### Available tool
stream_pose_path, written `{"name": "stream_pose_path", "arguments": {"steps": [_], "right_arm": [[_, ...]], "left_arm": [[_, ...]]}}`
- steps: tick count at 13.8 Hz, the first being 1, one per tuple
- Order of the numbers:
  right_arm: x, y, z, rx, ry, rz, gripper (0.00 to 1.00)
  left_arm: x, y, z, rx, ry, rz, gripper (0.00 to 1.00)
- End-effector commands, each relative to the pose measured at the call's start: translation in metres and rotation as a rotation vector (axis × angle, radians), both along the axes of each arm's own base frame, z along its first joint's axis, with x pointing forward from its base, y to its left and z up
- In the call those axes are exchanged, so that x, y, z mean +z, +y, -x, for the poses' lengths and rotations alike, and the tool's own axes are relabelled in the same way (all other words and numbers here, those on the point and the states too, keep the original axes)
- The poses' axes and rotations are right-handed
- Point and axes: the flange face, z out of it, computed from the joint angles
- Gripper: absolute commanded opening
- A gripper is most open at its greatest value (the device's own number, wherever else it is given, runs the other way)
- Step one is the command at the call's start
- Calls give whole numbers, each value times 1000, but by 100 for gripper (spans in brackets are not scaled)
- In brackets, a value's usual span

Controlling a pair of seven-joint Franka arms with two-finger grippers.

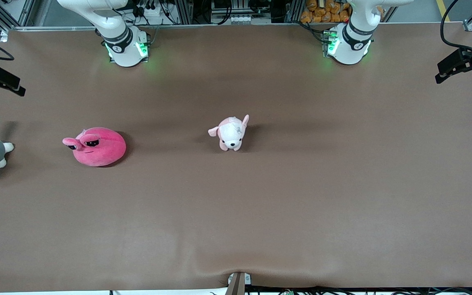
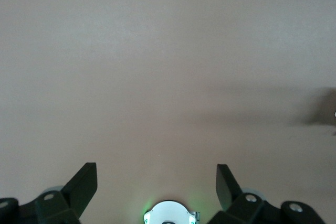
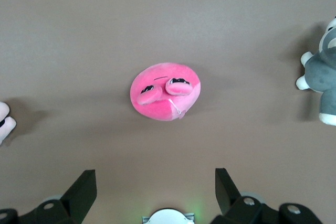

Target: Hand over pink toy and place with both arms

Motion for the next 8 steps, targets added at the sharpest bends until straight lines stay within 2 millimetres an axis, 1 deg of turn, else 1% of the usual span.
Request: {"name": "stream_pose_path", "arguments": {"steps": [1,4,6,8], "right_arm": [[9,7,12,-18,-12,-14,100],[9,8,11,-23,-20,-62,100],[8,12,9,-14,-21,-64,100],[8,12,9,-16,-21,-64,100]], "left_arm": [[4,0,-1,-13,10,-10,100],[2,-1,-1,-16,19,-14,100],[3,0,0,-15,23,-16,100],[1,-2,1,-17,31,-18,100]]}}
